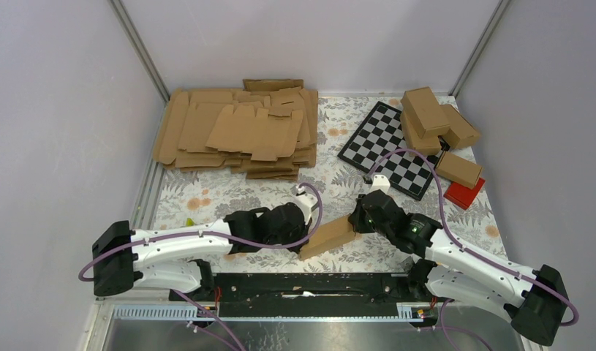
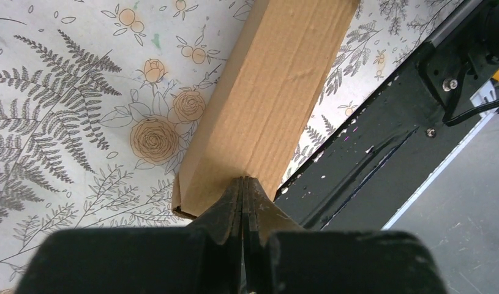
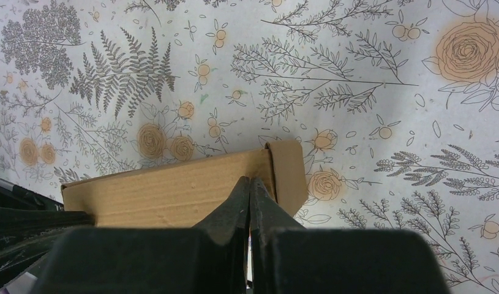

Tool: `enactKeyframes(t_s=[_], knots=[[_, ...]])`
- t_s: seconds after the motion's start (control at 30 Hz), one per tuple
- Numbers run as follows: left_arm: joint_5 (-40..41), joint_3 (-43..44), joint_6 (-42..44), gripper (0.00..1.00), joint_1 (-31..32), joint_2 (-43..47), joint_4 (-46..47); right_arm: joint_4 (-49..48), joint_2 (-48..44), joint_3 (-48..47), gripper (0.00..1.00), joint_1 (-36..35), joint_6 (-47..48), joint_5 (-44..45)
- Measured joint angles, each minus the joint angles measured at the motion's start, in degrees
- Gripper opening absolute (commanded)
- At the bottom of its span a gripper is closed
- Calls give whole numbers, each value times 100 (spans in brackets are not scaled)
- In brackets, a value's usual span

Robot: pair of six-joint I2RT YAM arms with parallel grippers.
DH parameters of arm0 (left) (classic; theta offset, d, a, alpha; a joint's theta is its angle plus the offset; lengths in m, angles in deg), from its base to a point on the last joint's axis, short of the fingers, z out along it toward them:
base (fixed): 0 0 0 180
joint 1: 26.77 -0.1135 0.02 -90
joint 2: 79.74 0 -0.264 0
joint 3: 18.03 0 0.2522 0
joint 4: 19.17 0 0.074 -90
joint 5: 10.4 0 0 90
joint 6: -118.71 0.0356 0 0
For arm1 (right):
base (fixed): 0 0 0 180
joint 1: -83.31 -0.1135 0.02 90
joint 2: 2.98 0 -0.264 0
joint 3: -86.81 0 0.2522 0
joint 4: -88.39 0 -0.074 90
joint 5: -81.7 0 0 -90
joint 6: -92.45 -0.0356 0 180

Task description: Fold the paper box

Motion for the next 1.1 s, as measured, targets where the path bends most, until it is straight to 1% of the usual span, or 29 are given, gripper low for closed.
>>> enactKeyframes(t_s=[0.13,0.27,0.37,0.47,0.53,0.67,0.87,1.1], knots=[[-109,-120,-164,0,-55,0,271,2,0,0,0,0,4,2],[-109,-114,-221,0,-63,37,267,2,0,0,0,0,7,2],[-92,13,-249,0,-68,122,-52,-7,2,0,0,0,4,-9],[-79,289,-269,0,-74,264,-684,-9,2,0,0,0,4,-13],[-76,442,-271,0,-74,376,-914,-11,9,0,0,0,4,-13],[-96,468,-271,0,-131,509,-1019,-28,20,0,0,0,4,-11],[-332,70,-291,0,-293,304,-905,-26,22,0,0,0,7,-11],[-492,136,-302,0,-358,216,-984,-28,46,-11,0,0,33,-9]])
